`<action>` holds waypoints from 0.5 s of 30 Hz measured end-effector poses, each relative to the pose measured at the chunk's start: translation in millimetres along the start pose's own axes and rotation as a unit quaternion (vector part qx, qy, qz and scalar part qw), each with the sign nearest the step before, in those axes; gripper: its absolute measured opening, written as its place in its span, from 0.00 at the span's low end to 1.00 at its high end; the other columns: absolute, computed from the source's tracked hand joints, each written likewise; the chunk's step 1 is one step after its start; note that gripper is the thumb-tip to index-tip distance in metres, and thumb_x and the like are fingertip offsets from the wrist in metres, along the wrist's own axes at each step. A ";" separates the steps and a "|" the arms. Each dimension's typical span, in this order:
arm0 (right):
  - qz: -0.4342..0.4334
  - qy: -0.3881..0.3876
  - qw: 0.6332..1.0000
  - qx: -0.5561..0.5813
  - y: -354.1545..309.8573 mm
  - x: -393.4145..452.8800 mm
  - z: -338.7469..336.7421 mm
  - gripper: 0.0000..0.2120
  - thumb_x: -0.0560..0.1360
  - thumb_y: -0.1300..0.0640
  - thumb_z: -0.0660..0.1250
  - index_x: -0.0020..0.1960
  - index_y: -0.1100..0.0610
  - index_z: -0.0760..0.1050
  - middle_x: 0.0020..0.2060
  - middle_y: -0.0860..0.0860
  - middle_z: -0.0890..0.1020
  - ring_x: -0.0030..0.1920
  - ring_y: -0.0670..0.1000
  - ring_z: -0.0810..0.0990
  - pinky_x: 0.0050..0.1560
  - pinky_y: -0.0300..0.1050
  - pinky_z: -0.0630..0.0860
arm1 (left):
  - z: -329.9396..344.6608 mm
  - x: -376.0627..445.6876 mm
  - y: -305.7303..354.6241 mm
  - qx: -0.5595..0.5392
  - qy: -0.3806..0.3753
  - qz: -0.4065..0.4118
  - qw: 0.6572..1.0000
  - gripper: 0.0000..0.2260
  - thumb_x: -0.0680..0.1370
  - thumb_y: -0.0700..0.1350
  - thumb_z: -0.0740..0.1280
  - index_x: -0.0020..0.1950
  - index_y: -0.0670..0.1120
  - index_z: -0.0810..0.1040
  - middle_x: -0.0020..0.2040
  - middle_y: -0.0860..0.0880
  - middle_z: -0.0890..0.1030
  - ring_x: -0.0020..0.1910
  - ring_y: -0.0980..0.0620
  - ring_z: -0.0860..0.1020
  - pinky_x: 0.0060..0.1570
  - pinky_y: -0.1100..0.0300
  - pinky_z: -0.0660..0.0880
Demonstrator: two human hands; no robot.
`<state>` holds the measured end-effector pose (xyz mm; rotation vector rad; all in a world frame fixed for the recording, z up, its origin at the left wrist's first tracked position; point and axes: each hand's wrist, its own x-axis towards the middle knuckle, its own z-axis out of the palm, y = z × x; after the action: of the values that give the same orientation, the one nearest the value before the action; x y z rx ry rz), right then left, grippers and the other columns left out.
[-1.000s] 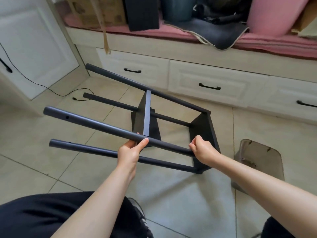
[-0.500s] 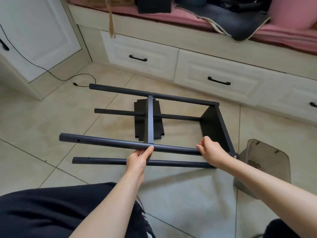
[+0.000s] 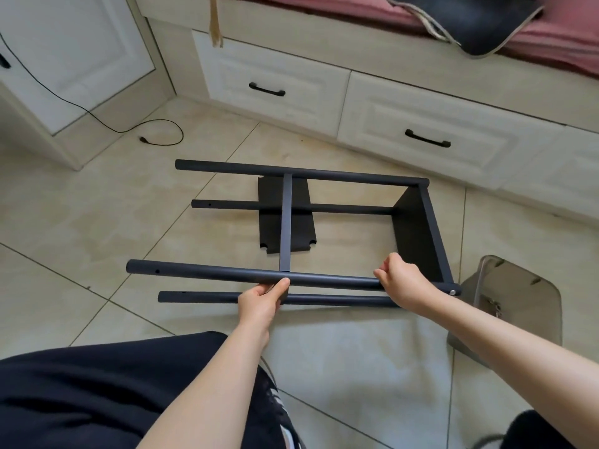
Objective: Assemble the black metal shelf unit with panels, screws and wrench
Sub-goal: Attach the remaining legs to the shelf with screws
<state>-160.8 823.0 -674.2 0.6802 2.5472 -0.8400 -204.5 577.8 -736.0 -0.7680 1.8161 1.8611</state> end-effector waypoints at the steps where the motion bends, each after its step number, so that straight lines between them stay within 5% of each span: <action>1: 0.001 -0.007 1.000 -0.003 -1.1 -0.3 1.5 0.10 0.83 0.53 0.57 0.55 0.60 0.67 0.49 0.58 0.78 0.48 0.56 0.78 0.52 0.52 0.77 | -1.5 0.8 -2.5 0.000 0.008 -0.001 1.000 0.04 0.76 0.44 0.76 0.45 0.47 0.82 0.42 0.52 0.83 0.42 0.57 0.80 0.38 0.70 0.74; 6: 0.007 -0.006 1.000 -0.017 -2.1 -1.4 9.3 0.09 0.84 0.53 0.57 0.55 0.60 0.67 0.48 0.59 0.77 0.47 0.57 0.78 0.48 0.51 0.76 | -3.8 4.1 -5.8 0.024 0.016 -0.019 0.999 0.06 0.75 0.45 0.76 0.48 0.45 0.83 0.43 0.52 0.83 0.43 0.56 0.79 0.51 0.61 0.75; 9: 0.006 -0.004 1.000 -0.020 -1.9 -1.3 10.8 0.08 0.84 0.53 0.57 0.54 0.59 0.66 0.46 0.57 0.77 0.43 0.54 0.77 0.42 0.47 0.74 | -7.0 4.7 -1.3 0.098 0.030 0.001 0.995 0.09 0.74 0.49 0.77 0.41 0.46 0.83 0.40 0.51 0.83 0.42 0.54 0.79 0.45 0.61 0.73; 15: 0.006 -0.008 1.000 -0.022 -0.7 -0.7 11.9 0.07 0.83 0.53 0.58 0.52 0.58 0.65 0.44 0.55 0.76 0.41 0.52 0.77 0.37 0.43 0.72 | -8.6 -1.6 14.5 0.468 0.137 0.129 0.864 0.23 0.72 0.65 0.73 0.30 0.48 0.75 0.29 0.52 0.75 0.29 0.52 0.71 0.27 0.62 0.60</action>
<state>-158.2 814.7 -682.5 0.6706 2.5368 -0.7806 -211.9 568.6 -723.9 -0.4240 2.7295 0.7599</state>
